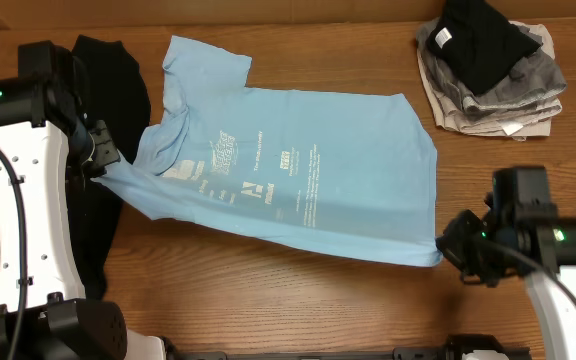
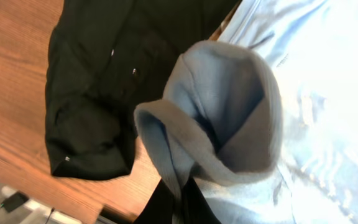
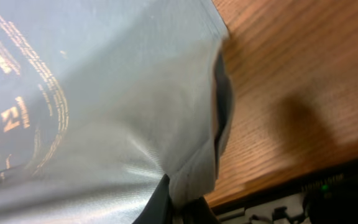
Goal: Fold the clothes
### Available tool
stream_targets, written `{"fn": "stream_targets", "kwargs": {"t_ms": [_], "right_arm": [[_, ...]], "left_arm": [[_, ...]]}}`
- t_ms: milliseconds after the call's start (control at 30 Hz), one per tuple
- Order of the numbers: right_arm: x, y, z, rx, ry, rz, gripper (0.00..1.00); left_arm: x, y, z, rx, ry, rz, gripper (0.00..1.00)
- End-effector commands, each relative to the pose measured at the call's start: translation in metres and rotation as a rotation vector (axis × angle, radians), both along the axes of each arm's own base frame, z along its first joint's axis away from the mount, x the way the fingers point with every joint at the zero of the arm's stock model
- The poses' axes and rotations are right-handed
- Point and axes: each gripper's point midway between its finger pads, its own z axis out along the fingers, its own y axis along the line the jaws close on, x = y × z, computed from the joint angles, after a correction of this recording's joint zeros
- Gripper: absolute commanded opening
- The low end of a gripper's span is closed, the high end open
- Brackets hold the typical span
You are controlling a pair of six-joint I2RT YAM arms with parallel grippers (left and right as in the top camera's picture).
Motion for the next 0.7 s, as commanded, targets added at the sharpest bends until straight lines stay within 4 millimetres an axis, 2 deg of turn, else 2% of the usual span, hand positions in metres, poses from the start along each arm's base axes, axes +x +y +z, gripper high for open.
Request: {"fn": "stream_targets", "kwargs": {"t_ms": [0,267,367,500,667], "right_arm": [[0.02,-0.002,-0.011,-0.013,0.017,0.068,0.04],[0.066,-0.003,-0.053,-0.018,0.048,0.122,0.04],[0.088,-0.004,-0.074,-0.023,0.038,0.154,0.04],[0.113,-0.004,-0.091,-0.031,-0.006,0.179,0.04],[0.136,-0.009,-0.099,-0.068,-0.073,0.191,0.04]], "left_arm": [[0.002,-0.001,-0.02,-0.003,0.014,0.007,0.04],[0.032,-0.014,-0.083,-0.088,-0.079,-0.016,0.04],[0.051,-0.025,-0.107,-0.146,-0.161,-0.037,0.04],[0.069,-0.033,-0.122,-0.143,-0.236,-0.064,0.04],[0.084,-0.041,-0.136,-0.136,-0.265,-0.093,0.04]]}}
